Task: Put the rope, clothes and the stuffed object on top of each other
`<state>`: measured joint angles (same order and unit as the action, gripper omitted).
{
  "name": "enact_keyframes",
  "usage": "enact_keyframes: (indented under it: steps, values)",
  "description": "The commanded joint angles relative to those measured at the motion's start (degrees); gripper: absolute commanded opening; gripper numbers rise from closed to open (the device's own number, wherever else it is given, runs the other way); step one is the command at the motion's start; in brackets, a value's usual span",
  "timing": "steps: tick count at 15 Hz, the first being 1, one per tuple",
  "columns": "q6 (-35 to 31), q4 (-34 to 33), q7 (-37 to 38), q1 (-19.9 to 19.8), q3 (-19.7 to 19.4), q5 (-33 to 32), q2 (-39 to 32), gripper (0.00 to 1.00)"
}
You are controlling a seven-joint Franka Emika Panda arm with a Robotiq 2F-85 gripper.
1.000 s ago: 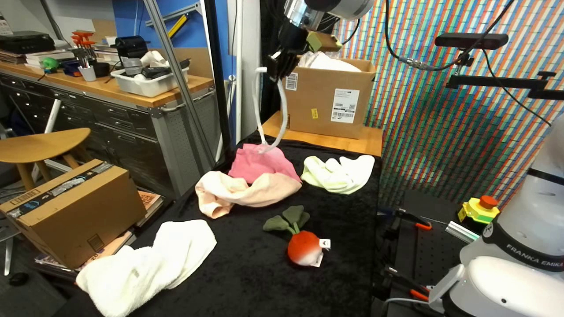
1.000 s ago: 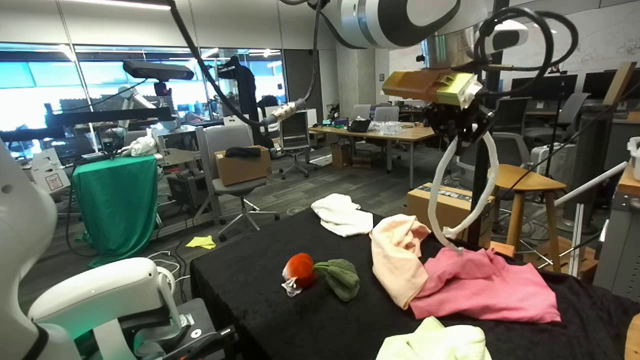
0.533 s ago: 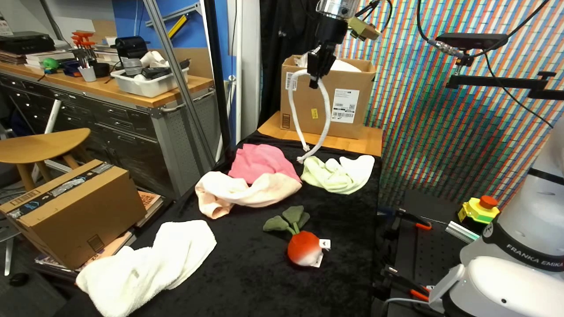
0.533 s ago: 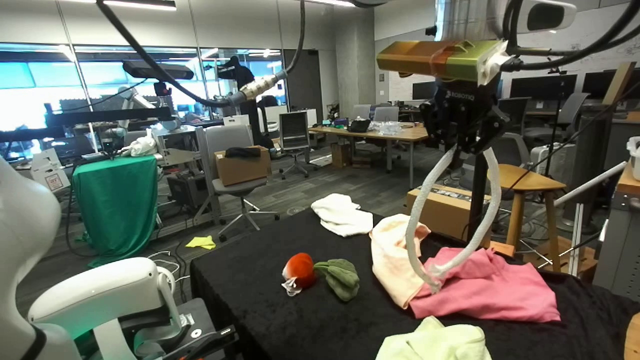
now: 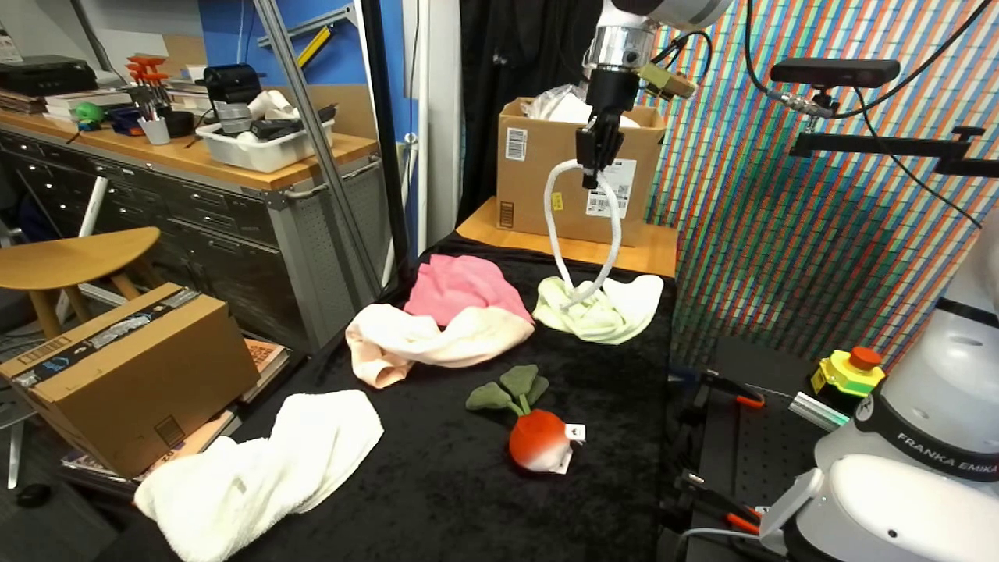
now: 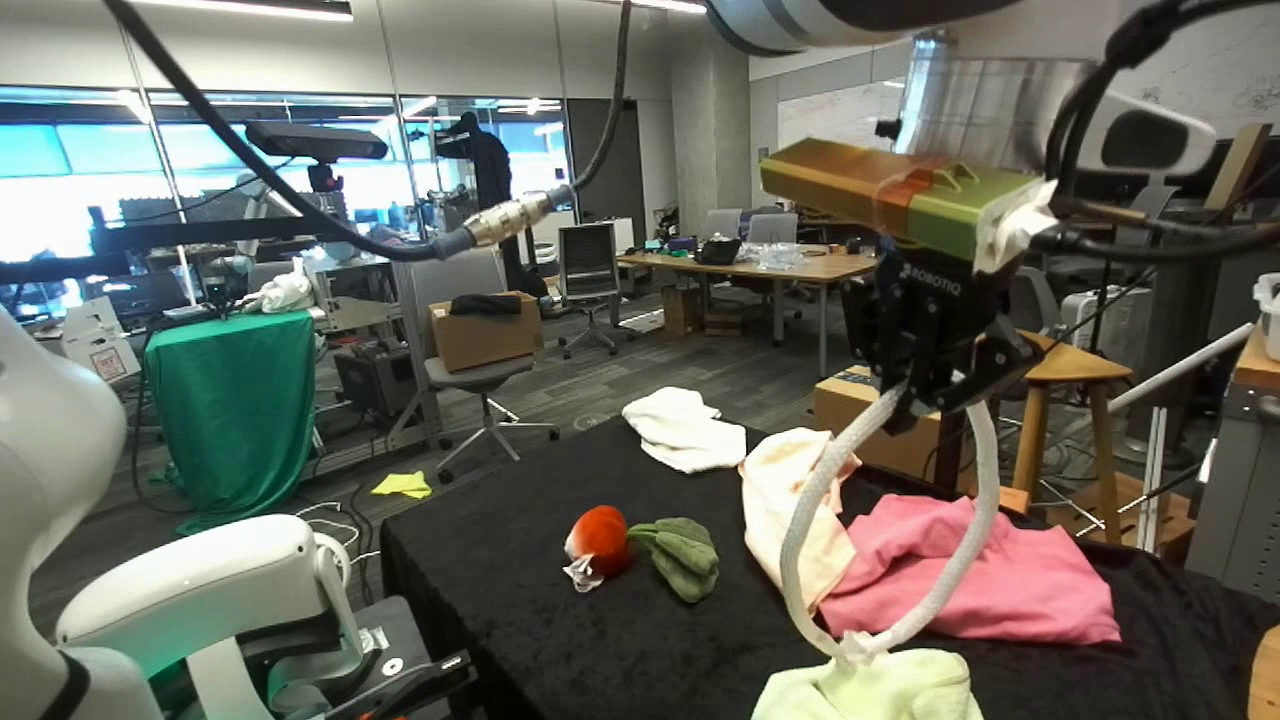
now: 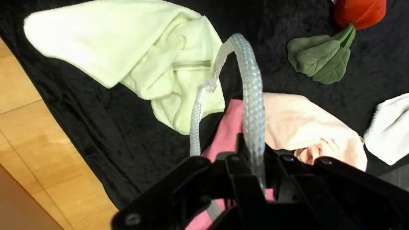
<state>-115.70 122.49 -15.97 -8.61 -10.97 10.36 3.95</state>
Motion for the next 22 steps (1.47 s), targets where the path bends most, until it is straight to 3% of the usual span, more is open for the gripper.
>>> enact_keyframes:
  steps: [1, 4, 8, 9, 10, 11, 12, 19, 22]
  values:
    - [-5.4, 0.8, 1.2, -1.1, -0.4, -1.1, -5.6, 0.09]
    - [-12.3, 1.6, 6.7, -1.9, -0.5, -4.5, -12.0, 0.08]
    - [-13.7, 0.6, 10.8, -2.6, -0.5, -6.9, -18.7, 0.13]
    - [-13.6, 0.4, 11.1, -2.7, -0.3, -6.8, -19.7, 0.17]
    - [-12.8, 0.5, 10.8, -2.9, -0.2, -6.6, -20.0, 0.33]
    - [-12.8, 0.4, 10.8, -2.9, -0.1, -6.6, -20.5, 0.26]
    - [-12.5, 0.5, 10.8, -2.9, 0.0, -6.6, -20.5, 0.46]
    - [-13.0, 1.5, 10.1, -1.7, 1.2, -7.5, -16.5, 0.99]
    - [-13.7, -0.1, 10.2, -0.3, 2.3, -9.4, -14.6, 1.00]
